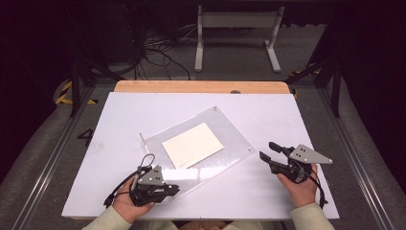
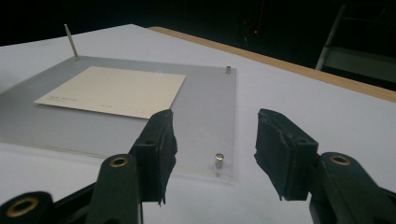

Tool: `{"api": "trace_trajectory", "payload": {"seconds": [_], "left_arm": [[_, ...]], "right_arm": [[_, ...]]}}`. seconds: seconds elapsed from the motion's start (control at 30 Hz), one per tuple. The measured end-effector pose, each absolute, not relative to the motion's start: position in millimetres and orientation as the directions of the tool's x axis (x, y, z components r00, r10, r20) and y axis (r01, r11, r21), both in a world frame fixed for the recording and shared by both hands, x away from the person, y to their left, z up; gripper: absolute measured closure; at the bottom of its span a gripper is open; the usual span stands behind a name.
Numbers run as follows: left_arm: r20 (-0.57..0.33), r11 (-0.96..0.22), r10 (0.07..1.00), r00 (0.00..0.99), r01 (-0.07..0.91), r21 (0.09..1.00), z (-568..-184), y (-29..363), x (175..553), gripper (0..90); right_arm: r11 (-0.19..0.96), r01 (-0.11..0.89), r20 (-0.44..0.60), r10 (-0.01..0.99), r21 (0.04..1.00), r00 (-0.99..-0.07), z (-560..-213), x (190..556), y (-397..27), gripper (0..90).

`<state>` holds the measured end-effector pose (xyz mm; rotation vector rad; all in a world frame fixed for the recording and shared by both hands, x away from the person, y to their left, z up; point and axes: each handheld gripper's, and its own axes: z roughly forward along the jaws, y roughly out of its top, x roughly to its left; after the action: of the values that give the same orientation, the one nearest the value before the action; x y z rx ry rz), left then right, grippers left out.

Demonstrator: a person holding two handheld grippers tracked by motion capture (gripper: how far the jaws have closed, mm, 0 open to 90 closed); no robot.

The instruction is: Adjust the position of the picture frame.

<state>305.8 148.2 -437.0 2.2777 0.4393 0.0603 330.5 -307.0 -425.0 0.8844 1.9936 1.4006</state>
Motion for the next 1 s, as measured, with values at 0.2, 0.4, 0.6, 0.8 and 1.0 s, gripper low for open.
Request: {"api": "trace_trajectory", "payload": {"seconds": [0.2, 0.4, 0.6, 0.8, 1.0], "left_arm": [[-0.107, -0.553, 0.407, 0.907, 0.338, 0.762, -427, 173, 313, 84.5], [-0.103, -0.488, 0.509, 0.854, 0.386, 0.783, -424, 197, 321, 84.6], [-0.151, -0.35, 0.656, 0.74, 0.475, 0.807, -429, 229, 336, 84.5], [-0.174, -0.247, 0.734, 0.656, 0.497, 0.832, -433, 246, 349, 83.7], [-0.195, -0.172, 0.801, 0.566, 0.53, 0.831, -439, 255, 360, 82.8]], "right_arm": [[0.246, 0.204, -0.063, 0.768, 0.948, -0.637, -425, 331, -307, 47.0], [0.248, 0.207, -0.061, 0.766, 0.946, -0.64, -426, 331, -307, 47.0], [0.246, 0.217, -0.052, 0.766, 0.945, -0.641, -426, 331, -306, 47.3], [0.25, 0.23, -0.048, 0.769, 0.94, -0.638, -428, 332, -306, 48.5], [0.262, 0.24, -0.044, 0.756, 0.935, -0.653, -430, 334, -302, 49.5]]}}
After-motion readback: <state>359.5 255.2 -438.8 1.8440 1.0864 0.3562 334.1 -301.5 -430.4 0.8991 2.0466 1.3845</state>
